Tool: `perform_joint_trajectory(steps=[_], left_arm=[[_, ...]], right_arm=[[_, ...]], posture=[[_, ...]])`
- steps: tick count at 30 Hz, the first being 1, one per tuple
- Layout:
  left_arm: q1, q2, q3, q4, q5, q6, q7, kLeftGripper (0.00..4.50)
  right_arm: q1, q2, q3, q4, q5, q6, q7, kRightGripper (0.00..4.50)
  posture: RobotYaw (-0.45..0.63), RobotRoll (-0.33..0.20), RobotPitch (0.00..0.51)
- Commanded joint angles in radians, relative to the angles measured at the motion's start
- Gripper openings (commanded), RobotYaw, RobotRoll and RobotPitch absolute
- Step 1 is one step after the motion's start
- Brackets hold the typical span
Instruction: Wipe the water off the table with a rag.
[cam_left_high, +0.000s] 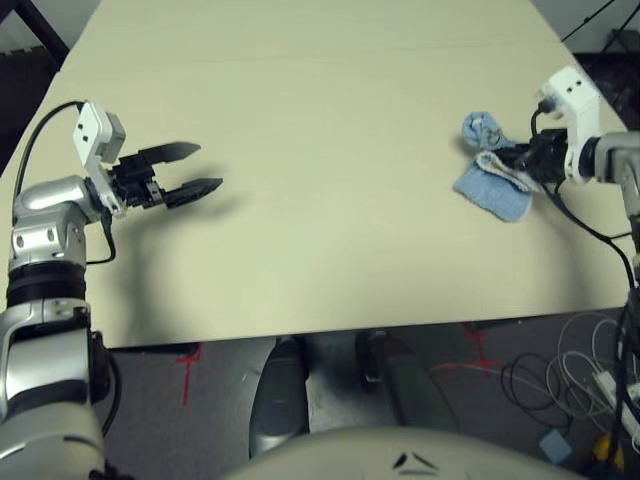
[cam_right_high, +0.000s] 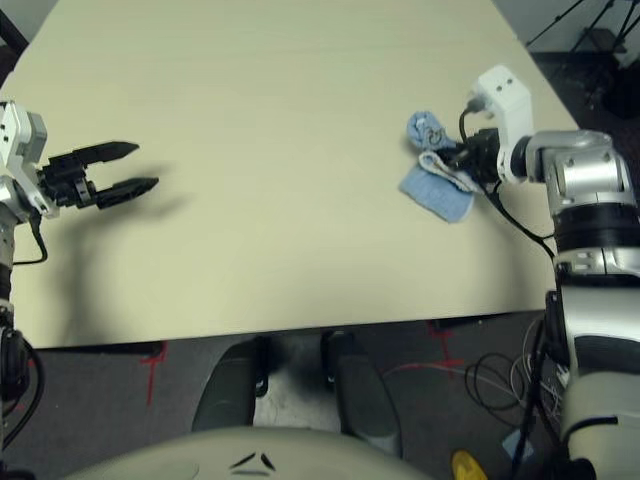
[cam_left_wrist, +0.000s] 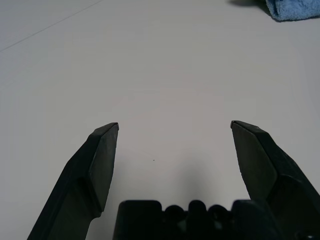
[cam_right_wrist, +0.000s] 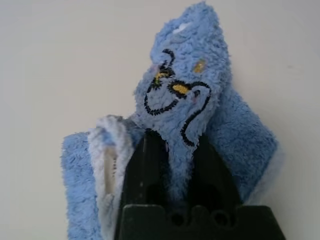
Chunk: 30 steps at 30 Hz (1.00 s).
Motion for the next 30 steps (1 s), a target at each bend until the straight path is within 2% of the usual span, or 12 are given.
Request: perform_joint_trajectory(steps=[1, 7, 13, 18, 23, 30], left_arm=[[0.018, -0.013, 0.030, -0.025, -0.019, 0.020, 0.033, 4.50], [-0.014, -0.036, 0.089, -0.012, -0.055, 0.052, 0.126, 4.50], [-0.117, -0.065, 0.195, 0.109, -0.069, 0.019, 0.346, 4.50], [-0.169, -0.063, 0.252, 0.244, -0.048, -0.059, 0.514, 4.50], [-0.183, -0.064, 0.275, 0.343, -0.035, -0.145, 0.638, 4.50], [-0.159, -0.095, 0.280, 0.414, -0.020, -0.233, 0.730, 4.50]], right_arm=[[-0.025, 0.004, -0.067, 0.039, 0.036, -0.036, -0.022, 2.13], [-0.057, -0.017, -0.177, 0.048, 0.120, -0.121, 0.005, 4.45], [-0.031, 0.001, -0.283, 0.060, 0.180, -0.226, -0.045, 4.48], [-0.006, 0.041, -0.367, 0.127, 0.203, -0.349, -0.174, 4.48], [0.020, 0.061, -0.420, 0.205, 0.204, -0.477, -0.295, 4.48], [0.043, 0.056, -0.459, 0.299, 0.204, -0.626, -0.421, 4.48]], posture=[[0.20, 0.000, 0.212], [0.19, 0.000, 0.213], [0.18, 0.000, 0.208], [0.18, 0.000, 0.204], [0.18, 0.000, 0.201], [0.18, 0.000, 0.197]])
